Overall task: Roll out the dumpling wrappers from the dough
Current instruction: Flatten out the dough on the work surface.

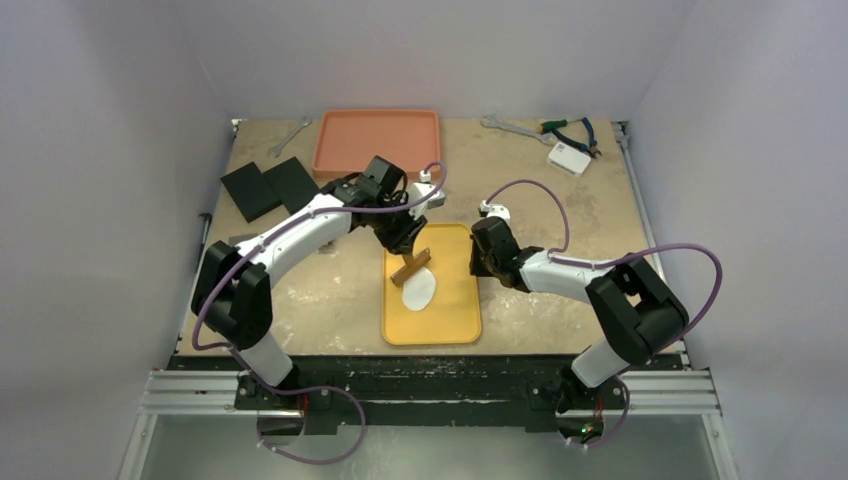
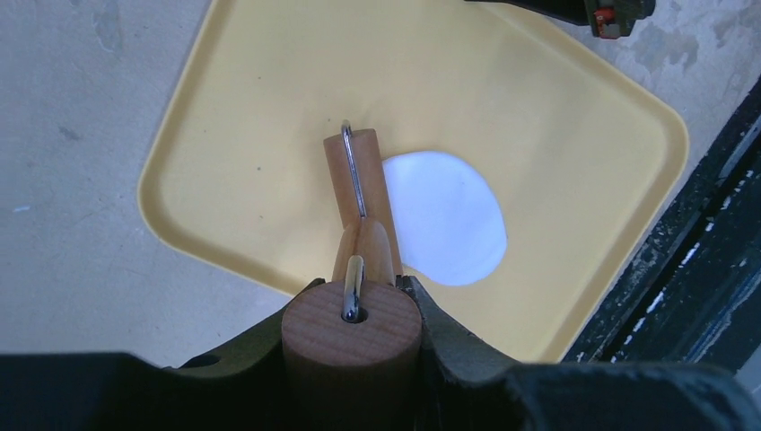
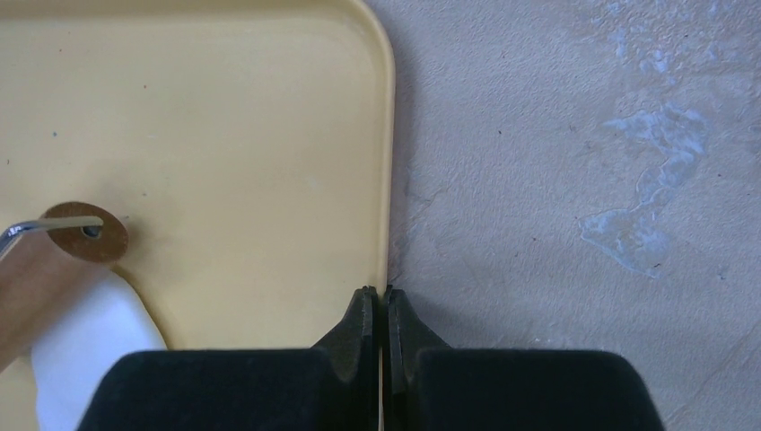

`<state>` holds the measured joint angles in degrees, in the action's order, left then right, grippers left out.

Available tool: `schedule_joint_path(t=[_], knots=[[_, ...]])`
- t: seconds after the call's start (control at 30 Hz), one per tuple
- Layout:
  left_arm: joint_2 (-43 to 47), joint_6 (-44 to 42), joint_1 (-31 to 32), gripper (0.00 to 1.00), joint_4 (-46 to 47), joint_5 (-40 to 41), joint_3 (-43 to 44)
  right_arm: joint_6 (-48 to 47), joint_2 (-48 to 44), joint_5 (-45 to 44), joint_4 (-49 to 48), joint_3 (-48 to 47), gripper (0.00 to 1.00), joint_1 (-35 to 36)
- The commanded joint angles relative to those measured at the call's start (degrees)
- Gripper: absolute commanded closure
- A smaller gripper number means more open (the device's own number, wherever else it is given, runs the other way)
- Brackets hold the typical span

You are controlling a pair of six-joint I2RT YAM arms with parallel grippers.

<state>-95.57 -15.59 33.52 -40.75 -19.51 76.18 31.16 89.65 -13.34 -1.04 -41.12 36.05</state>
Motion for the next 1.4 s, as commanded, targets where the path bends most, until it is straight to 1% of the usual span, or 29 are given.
schedule_joint_path(t=[0.0, 0.1, 0.17, 0.2, 0.37, 0.5, 0.57, 0.67, 0.77, 0.9, 1.07, 1.23, 1.37], knots=[[-2.3, -2.4, 2.5, 1.0, -0.4, 8.5, -1.3, -1.9, 0.9, 0.2, 1.0, -0.3, 1.0, 0.2], [-1.7, -1.1, 6.1, 1.0, -1.1, 6.6, -0.7, -1.8, 0.7, 0.1, 1.0, -0.2, 1.0, 0.1], [-2.0, -0.5, 7.1, 1.0, -2.3, 3.9, 0.2, -1.8, 0.7, 0.0, 1.0, -0.2, 1.0, 0.2], [-2.3, -0.5, 7.1, 1.0, -3.0, 3.9, 0.6, -1.8, 0.7, 0.0, 1.0, -0.3, 1.0, 0.2], [-1.6, -2.3, 6.3, 1.0, -2.5, 9.0, 0.6, -1.8, 0.7, 0.1, 1.0, -0.3, 1.0, 0.1], [0.0, -2.4, 2.8, 1.0, -2.2, 12.6, 4.3, -1.8, 0.5, 0.1, 1.0, -0.1, 1.0, 0.1], [1.5, -2.4, 2.1, 1.0, -1.5, 14.4, 6.3, -1.9, 0.5, 0.2, 1.0, -0.1, 1.0, 0.1], [2.8, -1.1, 2.5, 1.0, -3.0, 11.3, 9.2, -1.9, 0.5, 0.2, 1.0, -0.1, 1.0, 0.2], [3.5, 0.2, 4.6, 1.0, -5.2, 7.0, 10.5, -1.9, 0.4, 0.2, 1.0, 0.0, 1.0, 0.1], [3.0, 2.6, 5.0, 1.0, -6.5, -0.2, 8.8, -1.9, 0.4, 0.2, 1.0, -0.1, 1.0, 0.2], [1.5, 3.2, 5.9, 1.0, -6.3, -2.4, 4.6, -1.9, 0.6, 0.3, 1.0, -0.2, 1.0, 0.2], [-0.6, 1.4, 5.8, 1.0, -3.5, 1.9, 1.5, -1.9, 0.8, 0.2, 1.0, -0.2, 1.0, 0.1], [-2.5, -0.3, 5.4, 1.0, -1.2, 8.0, -2.2, -1.8, 0.2, 0.1, 1.0, 0.1, 1.0, 0.2]])
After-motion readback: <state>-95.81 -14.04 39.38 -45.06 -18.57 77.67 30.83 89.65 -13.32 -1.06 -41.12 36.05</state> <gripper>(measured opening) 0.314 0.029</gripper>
